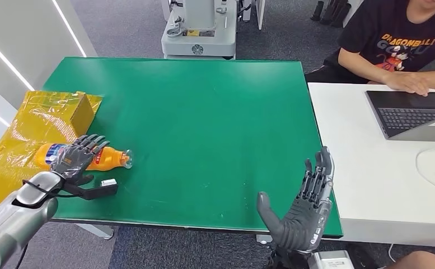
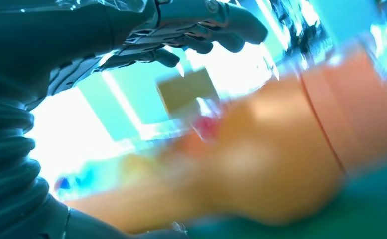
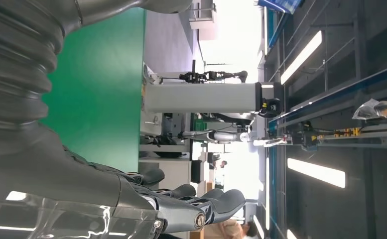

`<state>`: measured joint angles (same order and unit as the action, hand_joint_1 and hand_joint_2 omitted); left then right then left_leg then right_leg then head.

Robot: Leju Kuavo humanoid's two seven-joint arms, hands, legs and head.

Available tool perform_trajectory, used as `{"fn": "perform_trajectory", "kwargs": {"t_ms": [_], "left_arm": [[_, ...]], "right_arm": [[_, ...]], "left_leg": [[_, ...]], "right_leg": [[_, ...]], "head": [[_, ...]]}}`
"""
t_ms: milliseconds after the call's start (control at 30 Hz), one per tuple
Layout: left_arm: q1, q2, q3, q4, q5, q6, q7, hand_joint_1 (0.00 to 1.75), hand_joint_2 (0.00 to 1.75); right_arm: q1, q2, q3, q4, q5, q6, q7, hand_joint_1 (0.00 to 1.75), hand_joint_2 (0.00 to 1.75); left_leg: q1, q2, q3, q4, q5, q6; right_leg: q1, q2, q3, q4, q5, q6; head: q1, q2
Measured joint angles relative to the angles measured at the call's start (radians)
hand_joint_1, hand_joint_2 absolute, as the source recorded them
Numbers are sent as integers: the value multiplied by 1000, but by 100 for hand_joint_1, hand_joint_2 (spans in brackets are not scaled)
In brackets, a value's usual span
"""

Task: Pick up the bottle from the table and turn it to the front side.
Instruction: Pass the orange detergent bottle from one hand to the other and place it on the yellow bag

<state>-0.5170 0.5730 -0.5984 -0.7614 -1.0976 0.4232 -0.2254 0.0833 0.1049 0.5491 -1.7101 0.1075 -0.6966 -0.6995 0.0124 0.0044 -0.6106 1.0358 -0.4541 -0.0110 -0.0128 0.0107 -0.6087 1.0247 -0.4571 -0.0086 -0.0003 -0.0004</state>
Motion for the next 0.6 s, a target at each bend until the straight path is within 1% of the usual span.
{"fn": "perform_trajectory", "kwargs": {"t_ms": [67, 133, 200, 300, 333, 400, 433, 500, 600], "left_arm": [[87, 39, 92, -164, -27, 31, -5, 0, 175], [163, 57, 184, -302, -33, 88, -29, 0, 175], [235, 58, 268, -429, -4, 160, -72, 0, 175], [322, 33, 368, -594, 100, 238, -154, 0, 175], [345, 18, 394, -641, 165, 248, -189, 0, 175], [384, -23, 427, -716, 373, 235, -274, 0, 175], [403, -54, 437, -753, 515, 215, -324, 0, 175], [440, -126, 442, -811, 753, 164, -390, 0, 175], [482, -246, 440, -857, 971, 82, -421, 0, 175]], "right_arm": [[8, 0, -5, -9, 2, 0, 0, 0, 175], [13, 0, -10, -12, 1, 0, 1, 0, 175], [15, 0, -12, -12, 0, 0, 2, 0, 175], [18, 1, -14, -12, -1, 1, 4, 0, 175], [18, 1, -14, -11, -2, 5, 5, 0, 175], [15, 1, -14, -9, -6, 21, 7, 0, 175], [11, 1, -12, -6, -10, 34, 8, 0, 175], [0, 1, -7, 3, -19, 58, 6, 0, 175], [-18, 2, 2, 22, -29, 78, 3, 0, 175]], "left_leg": [[0, 0, 0, 0, -1, 0], [0, 0, -1, 0, -1, 0], [0, 0, -1, 0, -1, 0], [0, 0, -1, 0, -2, 0], [0, 0, -1, 0, -2, 0], [-1, 0, -1, 0, -2, 0], [-1, 0, -1, 0, -2, 1], [-1, -1, 0, 0, -3, 2], [-1, -2, 0, 0, -3, 2]], "right_leg": [[0, 0, 0, 0, 0, 0], [0, 0, -1, 0, -1, 0], [0, 0, -1, -1, -1, 0], [0, 0, 0, -1, -1, 0], [0, 0, 0, -1, -1, 0], [0, -1, 0, -1, -1, 0], [-1, -1, 0, -1, -1, 0], [-1, -1, 1, -1, -1, 0], [-1, -3, 1, -2, -1, 1]], "head": [[0, 0], [0, 0], [0, 0], [0, 0], [0, 0], [0, 0], [0, 0], [0, 0], [0, 0]]}}
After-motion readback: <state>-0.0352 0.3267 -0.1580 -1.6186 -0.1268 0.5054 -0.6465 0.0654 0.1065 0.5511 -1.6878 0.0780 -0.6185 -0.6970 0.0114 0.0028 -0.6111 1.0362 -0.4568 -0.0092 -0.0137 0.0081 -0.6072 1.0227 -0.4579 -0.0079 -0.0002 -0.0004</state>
